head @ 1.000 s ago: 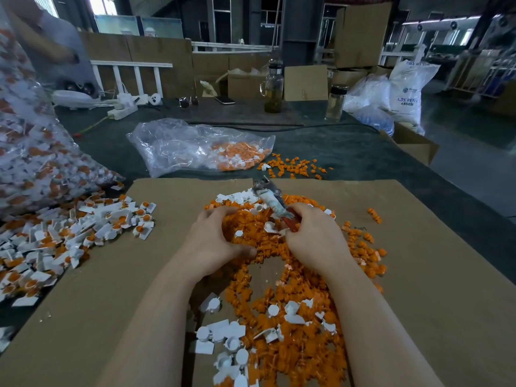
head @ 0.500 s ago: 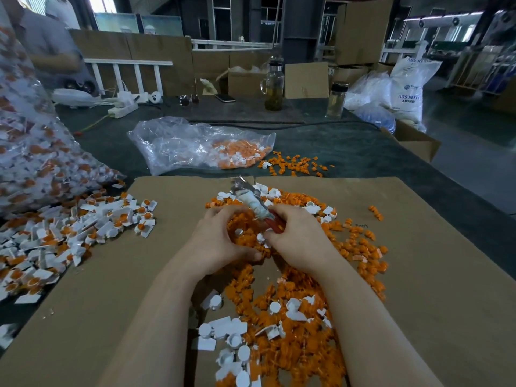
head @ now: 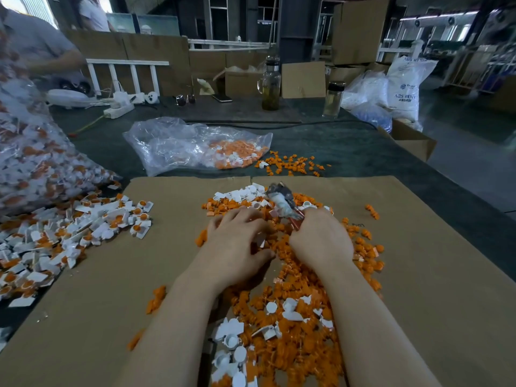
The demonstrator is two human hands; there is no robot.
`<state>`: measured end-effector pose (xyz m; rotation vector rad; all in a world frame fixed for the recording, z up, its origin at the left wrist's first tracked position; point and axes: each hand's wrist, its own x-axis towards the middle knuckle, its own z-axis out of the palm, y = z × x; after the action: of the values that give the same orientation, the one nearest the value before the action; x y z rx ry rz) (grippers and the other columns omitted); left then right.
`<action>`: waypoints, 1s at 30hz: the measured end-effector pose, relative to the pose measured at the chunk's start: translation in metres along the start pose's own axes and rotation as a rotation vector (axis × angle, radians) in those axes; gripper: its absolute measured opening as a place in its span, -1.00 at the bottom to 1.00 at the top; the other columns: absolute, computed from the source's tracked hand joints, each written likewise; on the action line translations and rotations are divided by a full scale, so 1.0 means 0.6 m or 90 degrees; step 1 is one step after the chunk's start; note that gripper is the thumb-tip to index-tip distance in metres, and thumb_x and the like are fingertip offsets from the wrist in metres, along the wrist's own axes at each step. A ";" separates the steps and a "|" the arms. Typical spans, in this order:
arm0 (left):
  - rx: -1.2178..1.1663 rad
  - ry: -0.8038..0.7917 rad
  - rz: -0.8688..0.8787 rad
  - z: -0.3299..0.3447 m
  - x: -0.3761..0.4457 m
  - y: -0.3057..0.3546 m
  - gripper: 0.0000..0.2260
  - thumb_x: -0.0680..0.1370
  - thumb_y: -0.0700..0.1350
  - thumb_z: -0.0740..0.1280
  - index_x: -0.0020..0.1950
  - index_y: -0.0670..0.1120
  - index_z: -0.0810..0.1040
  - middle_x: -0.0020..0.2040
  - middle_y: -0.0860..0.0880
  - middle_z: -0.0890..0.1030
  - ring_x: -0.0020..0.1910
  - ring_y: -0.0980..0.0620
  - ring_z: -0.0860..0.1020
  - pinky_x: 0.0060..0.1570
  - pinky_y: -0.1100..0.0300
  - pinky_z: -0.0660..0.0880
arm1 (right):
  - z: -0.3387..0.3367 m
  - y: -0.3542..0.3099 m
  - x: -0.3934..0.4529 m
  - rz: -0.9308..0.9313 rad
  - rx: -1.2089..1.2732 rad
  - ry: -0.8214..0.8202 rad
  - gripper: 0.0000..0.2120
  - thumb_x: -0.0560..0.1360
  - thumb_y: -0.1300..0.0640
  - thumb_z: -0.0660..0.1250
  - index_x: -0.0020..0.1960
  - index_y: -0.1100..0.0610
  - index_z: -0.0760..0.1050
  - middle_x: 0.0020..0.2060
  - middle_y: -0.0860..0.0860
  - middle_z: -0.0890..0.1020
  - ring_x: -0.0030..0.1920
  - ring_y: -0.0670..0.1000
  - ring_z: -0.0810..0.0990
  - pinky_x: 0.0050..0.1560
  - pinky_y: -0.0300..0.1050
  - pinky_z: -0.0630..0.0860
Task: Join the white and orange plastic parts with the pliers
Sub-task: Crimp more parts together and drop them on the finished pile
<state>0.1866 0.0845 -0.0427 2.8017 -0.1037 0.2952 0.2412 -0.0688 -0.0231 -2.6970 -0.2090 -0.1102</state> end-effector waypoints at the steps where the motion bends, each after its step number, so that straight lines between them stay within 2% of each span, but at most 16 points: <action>1: -0.004 0.009 -0.006 -0.003 -0.001 -0.002 -0.66 0.51 0.21 0.36 0.27 0.23 0.48 0.46 0.20 0.31 0.50 0.04 0.14 0.40 -0.06 0.08 | 0.002 -0.002 0.000 -0.012 -0.006 -0.018 -0.95 0.47 0.14 0.26 -0.08 0.05 0.39 -0.14 0.01 0.49 -0.26 0.01 0.49 -0.40 -0.16 0.36; 4: 0.001 0.028 -0.043 -0.013 -0.004 -0.011 -0.70 0.47 0.18 0.42 0.17 0.18 0.54 0.31 0.15 0.42 0.37 0.02 0.25 0.25 0.02 0.20 | 0.008 -0.009 0.000 -0.078 0.018 -0.081 -0.88 0.48 0.11 0.25 0.01 0.00 0.45 -0.16 -0.02 0.54 -0.23 -0.02 0.51 -0.38 -0.17 0.37; 7: -0.017 0.028 -0.097 -0.026 -0.007 -0.022 -0.71 0.42 0.16 0.49 0.07 0.15 0.54 0.19 0.09 0.46 0.28 -0.01 0.31 0.18 0.04 0.27 | 0.013 -0.020 -0.002 -0.150 0.077 -0.126 -0.86 0.51 0.08 0.27 0.07 0.00 0.49 -0.15 -0.05 0.55 -0.21 -0.05 0.54 -0.35 -0.17 0.41; 11: -0.062 0.023 -0.154 -0.042 -0.012 -0.031 -0.62 0.33 0.17 0.56 0.01 0.23 0.45 0.12 0.10 0.39 0.21 0.03 0.33 0.19 0.05 0.30 | 0.014 -0.020 -0.001 -0.190 0.127 -0.089 -0.90 0.55 0.05 0.28 -0.03 0.05 0.53 -0.24 -0.05 0.54 -0.30 -0.08 0.50 -0.40 -0.19 0.31; 15: -0.083 0.003 -0.188 -0.048 -0.018 -0.033 -0.54 0.30 0.22 0.56 0.08 0.28 0.41 0.10 0.11 0.32 0.22 0.04 0.31 0.23 0.00 0.27 | 0.005 -0.014 0.000 -0.204 0.174 -0.073 -0.87 0.52 -0.02 0.35 -0.07 0.04 0.52 -0.28 -0.09 0.53 -0.29 -0.07 0.49 -0.37 -0.20 0.30; 19: -0.038 -0.007 -0.217 -0.052 -0.019 -0.038 -0.44 0.26 0.27 0.55 0.17 0.25 0.40 0.07 0.08 0.26 0.24 -0.01 0.29 0.20 0.00 0.23 | 0.007 -0.024 -0.006 -0.252 0.132 -0.122 -0.78 0.44 -0.13 0.42 -0.04 -0.06 0.47 -0.23 -0.17 0.49 -0.21 -0.14 0.47 -0.29 -0.22 0.36; 22: -0.067 -0.012 -0.238 -0.055 -0.018 -0.045 -0.33 0.23 0.25 0.57 0.26 0.15 0.42 0.02 0.08 0.32 0.13 -0.01 0.37 0.09 0.06 0.36 | 0.012 -0.029 -0.009 -0.269 0.065 -0.142 -0.68 0.40 -0.17 0.44 0.04 -0.02 0.51 -0.11 -0.08 0.54 -0.08 -0.04 0.52 -0.18 -0.15 0.46; 24: -0.118 -0.009 -0.236 -0.054 -0.018 -0.046 -0.40 0.26 0.17 0.60 0.22 0.11 0.47 0.01 0.09 0.39 0.03 0.04 0.42 -0.08 0.14 0.37 | 0.014 -0.028 -0.009 -0.257 0.021 -0.131 -0.69 0.43 -0.12 0.43 0.11 -0.02 0.52 -0.09 -0.09 0.55 -0.07 -0.04 0.54 -0.15 -0.13 0.51; 26: -0.134 -0.004 -0.229 -0.053 -0.019 -0.048 -0.50 0.28 0.12 0.60 0.12 0.11 0.49 0.01 0.09 0.44 -0.02 0.07 0.45 -0.18 0.18 0.36 | 0.015 -0.025 -0.008 -0.245 -0.004 -0.118 -0.75 0.45 -0.08 0.41 0.08 -0.04 0.51 -0.09 -0.08 0.57 -0.10 -0.03 0.54 -0.15 -0.09 0.57; 30: -0.156 0.015 -0.233 -0.053 -0.019 -0.048 -0.63 0.30 0.08 0.60 -0.01 0.11 0.53 -0.07 0.14 0.51 -0.12 0.19 0.45 -0.26 0.26 0.35 | 0.014 -0.024 -0.009 -0.254 -0.006 -0.105 -0.84 0.48 -0.09 0.36 0.00 -0.06 0.49 -0.17 -0.09 0.54 -0.14 -0.03 0.53 -0.17 -0.06 0.57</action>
<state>0.1721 0.1223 -0.0244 2.5102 0.3510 0.2097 0.2342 -0.0532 -0.0255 -2.6377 -0.7969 -0.0063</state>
